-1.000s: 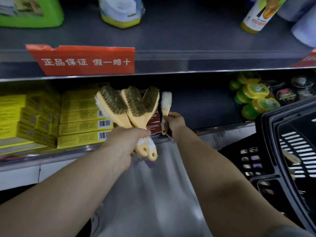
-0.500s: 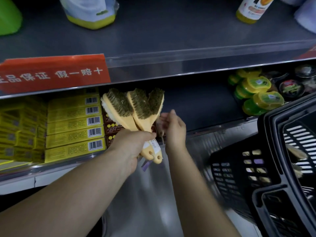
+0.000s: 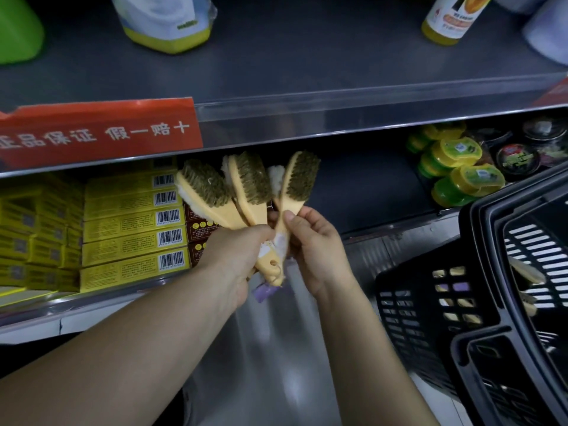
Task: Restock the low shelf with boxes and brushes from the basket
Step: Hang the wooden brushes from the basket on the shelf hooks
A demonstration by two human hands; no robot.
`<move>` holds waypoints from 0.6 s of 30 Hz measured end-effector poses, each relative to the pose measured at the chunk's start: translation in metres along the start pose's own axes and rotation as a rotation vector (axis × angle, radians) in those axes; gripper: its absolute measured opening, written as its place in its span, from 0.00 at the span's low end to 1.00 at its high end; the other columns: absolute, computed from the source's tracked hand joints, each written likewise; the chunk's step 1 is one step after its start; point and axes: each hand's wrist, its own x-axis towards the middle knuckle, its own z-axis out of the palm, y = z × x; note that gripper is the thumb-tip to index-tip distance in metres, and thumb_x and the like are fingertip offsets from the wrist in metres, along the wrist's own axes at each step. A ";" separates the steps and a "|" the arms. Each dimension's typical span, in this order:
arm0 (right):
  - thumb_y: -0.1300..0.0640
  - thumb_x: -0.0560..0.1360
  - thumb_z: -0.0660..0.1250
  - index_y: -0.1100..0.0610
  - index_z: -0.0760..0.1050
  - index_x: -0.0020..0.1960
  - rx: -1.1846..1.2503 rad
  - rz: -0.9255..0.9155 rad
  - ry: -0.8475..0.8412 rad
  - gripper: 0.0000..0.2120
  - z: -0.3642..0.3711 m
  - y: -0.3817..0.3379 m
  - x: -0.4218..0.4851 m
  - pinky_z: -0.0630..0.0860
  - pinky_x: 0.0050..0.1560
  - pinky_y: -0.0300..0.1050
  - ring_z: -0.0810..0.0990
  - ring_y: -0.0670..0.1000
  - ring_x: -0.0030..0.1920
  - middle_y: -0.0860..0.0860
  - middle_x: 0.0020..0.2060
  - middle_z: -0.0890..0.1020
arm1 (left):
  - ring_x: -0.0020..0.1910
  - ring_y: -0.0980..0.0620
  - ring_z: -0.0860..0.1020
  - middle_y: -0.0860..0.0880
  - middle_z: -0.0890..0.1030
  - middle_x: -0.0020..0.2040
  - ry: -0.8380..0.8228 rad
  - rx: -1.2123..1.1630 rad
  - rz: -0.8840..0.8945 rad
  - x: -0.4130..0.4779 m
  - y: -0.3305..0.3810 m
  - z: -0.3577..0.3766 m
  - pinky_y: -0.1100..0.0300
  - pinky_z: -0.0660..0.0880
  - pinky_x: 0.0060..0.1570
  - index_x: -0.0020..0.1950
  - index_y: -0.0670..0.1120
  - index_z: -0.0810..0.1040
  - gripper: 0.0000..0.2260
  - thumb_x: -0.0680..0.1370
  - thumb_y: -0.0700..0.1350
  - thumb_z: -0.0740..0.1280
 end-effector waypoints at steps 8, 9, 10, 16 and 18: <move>0.72 0.74 0.58 0.55 0.74 0.44 -0.330 0.115 0.317 0.14 -0.058 0.007 0.089 0.73 0.42 0.42 0.77 0.48 0.39 0.49 0.37 0.79 | 0.29 0.45 0.75 0.42 0.77 0.35 0.037 0.007 -0.034 0.002 0.004 0.000 0.55 0.73 0.33 0.40 0.41 0.74 0.07 0.72 0.39 0.72; 0.72 0.74 0.59 0.55 0.74 0.46 -0.392 0.136 0.306 0.12 -0.061 0.013 0.096 0.74 0.41 0.41 0.77 0.49 0.40 0.50 0.38 0.79 | 0.31 0.45 0.75 0.42 0.77 0.36 0.033 0.016 -0.022 0.002 0.004 0.001 0.53 0.75 0.36 0.39 0.42 0.74 0.07 0.71 0.39 0.72; 0.70 0.74 0.61 0.56 0.73 0.48 -0.441 0.144 0.305 0.11 -0.062 0.020 0.102 0.74 0.39 0.40 0.77 0.49 0.39 0.50 0.39 0.79 | 0.33 0.45 0.76 0.43 0.78 0.37 0.031 0.024 -0.010 0.001 0.004 0.002 0.51 0.77 0.40 0.39 0.42 0.74 0.08 0.71 0.39 0.73; 0.65 0.74 0.67 0.55 0.75 0.44 -0.493 0.077 0.379 0.06 -0.057 0.044 0.116 0.74 0.31 0.36 0.76 0.46 0.31 0.49 0.33 0.79 | 0.41 0.45 0.79 0.45 0.81 0.41 0.010 0.021 0.015 0.000 0.003 0.001 0.49 0.77 0.49 0.40 0.44 0.77 0.07 0.70 0.40 0.74; 0.65 0.74 0.68 0.56 0.76 0.44 -0.527 0.077 0.382 0.05 -0.056 0.046 0.119 0.77 0.40 0.41 0.78 0.48 0.36 0.49 0.35 0.80 | 0.40 0.45 0.78 0.44 0.80 0.41 0.015 0.016 0.007 0.001 0.003 -0.001 0.49 0.76 0.47 0.41 0.44 0.77 0.06 0.70 0.40 0.74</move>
